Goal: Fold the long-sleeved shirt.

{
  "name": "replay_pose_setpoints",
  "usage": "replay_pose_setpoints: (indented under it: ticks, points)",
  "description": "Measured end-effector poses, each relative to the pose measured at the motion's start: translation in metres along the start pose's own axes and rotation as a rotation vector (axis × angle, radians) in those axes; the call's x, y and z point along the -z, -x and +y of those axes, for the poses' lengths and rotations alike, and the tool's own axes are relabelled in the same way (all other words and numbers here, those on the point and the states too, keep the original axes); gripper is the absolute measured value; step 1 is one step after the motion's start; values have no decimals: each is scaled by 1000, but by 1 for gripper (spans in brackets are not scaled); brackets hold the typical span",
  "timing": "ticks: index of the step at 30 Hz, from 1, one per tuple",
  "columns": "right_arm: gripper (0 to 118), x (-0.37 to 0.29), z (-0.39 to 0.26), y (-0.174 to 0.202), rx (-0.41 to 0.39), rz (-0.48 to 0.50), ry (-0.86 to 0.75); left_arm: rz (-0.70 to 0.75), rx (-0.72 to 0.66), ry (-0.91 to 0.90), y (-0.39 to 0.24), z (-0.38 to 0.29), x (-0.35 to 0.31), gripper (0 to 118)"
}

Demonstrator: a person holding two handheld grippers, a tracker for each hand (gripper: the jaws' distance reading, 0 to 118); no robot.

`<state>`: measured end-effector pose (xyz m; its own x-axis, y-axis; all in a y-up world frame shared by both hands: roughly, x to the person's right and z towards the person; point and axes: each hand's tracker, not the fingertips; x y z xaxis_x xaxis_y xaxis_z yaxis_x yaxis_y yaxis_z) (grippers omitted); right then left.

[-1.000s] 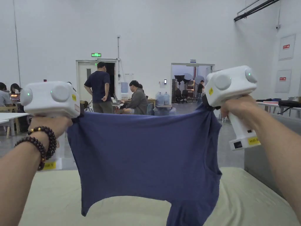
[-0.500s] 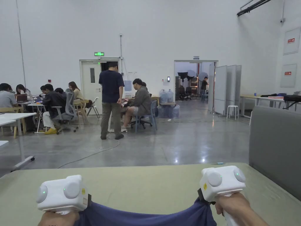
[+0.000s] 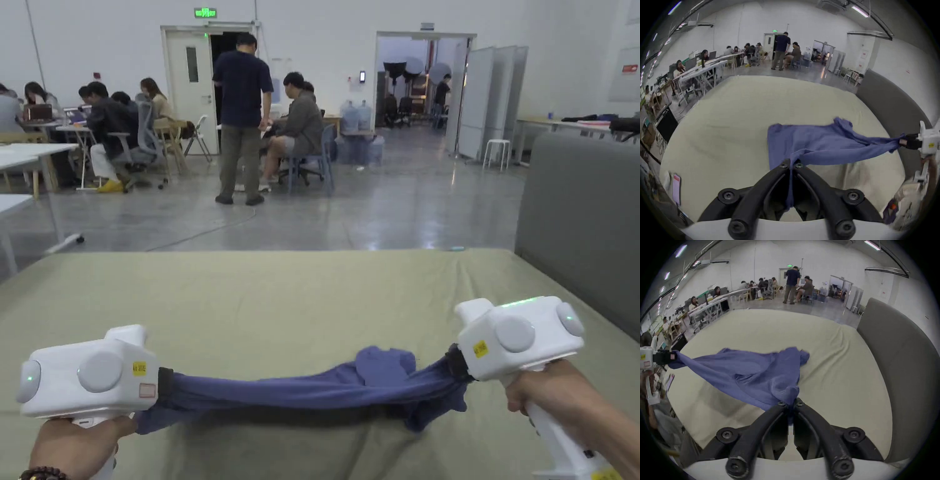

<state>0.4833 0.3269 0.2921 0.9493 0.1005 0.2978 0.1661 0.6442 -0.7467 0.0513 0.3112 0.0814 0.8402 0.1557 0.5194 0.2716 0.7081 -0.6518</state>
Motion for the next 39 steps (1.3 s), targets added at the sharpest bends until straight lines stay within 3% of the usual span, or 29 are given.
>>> replay_pose_setpoints:
  ticks: [4, 9, 13, 16, 21, 22, 23, 24, 25, 26, 27, 28, 30, 31, 32, 33, 34, 36, 39]
  points:
    - [0, -15, -86, 15, -67, 55, 103, -4, 101, 127, 4, -84, -22, 0]
    - [0, -29, -183, 38, -145, 116, 249, -43, 79, 287, 15, -168, -44, 0]
    - [0, -31, -244, 56, -205, 133, 362, -34, 188, 423, 8, -221, -57, 0]
    - [0, -26, -267, 65, -243, 143, 428, -47, 202, 456, 6, -240, -58, 0]
    - [0, -26, -278, 65, -217, 165, 430, -34, 201, 432, 12, -243, -56, 0]
    - [2, -27, -278, 65, -217, 168, 434, -35, 199, 433, 12, -240, -56, 0]
    - [12, -31, -276, 65, -217, 173, 428, -42, 183, 421, 13, -238, -58, 0]
    - [36, -35, -273, 64, -197, 166, 385, -64, 152, 398, 14, -233, -60, 11]
    - [81, -40, -270, 62, -179, 173, 371, -88, 148, 399, 16, -230, -63, 55]
    - [108, -44, -266, 61, -165, 187, 361, -94, 153, 402, 16, -226, -65, 94]
    - [114, -50, -261, 60, -160, 176, 325, -93, 162, 396, 14, -223, -67, 117]
    - [114, -56, -255, 58, -157, 176, 274, -90, 176, 381, 12, -220, -70, 118]
    - [114, -66, -239, 55, -117, 159, 192, -102, 184, 314, 10, -211, -77, 118]
    - [102, -66, -230, 53, -89, 145, 181, -91, 167, 291, 11, -205, -77, 115]
    - [67, -66, -221, 52, -56, 128, 185, -78, 154, 281, 11, -199, -76, 94]
    - [6, -66, -214, 51, -42, 117, 173, -35, 129, 234, 3, -197, -81, 43]
    - [0, -65, -208, 52, -46, 112, 166, -27, 135, 207, 2, -193, -81, 0]
    - [0, -54, -198, 58, -61, 58, 147, 27, 136, 186, -2, -190, -75, 0]
    - [0, -49, -190, 58, -65, 46, 150, -17, 118, 187, -4, -183, -72, 0]
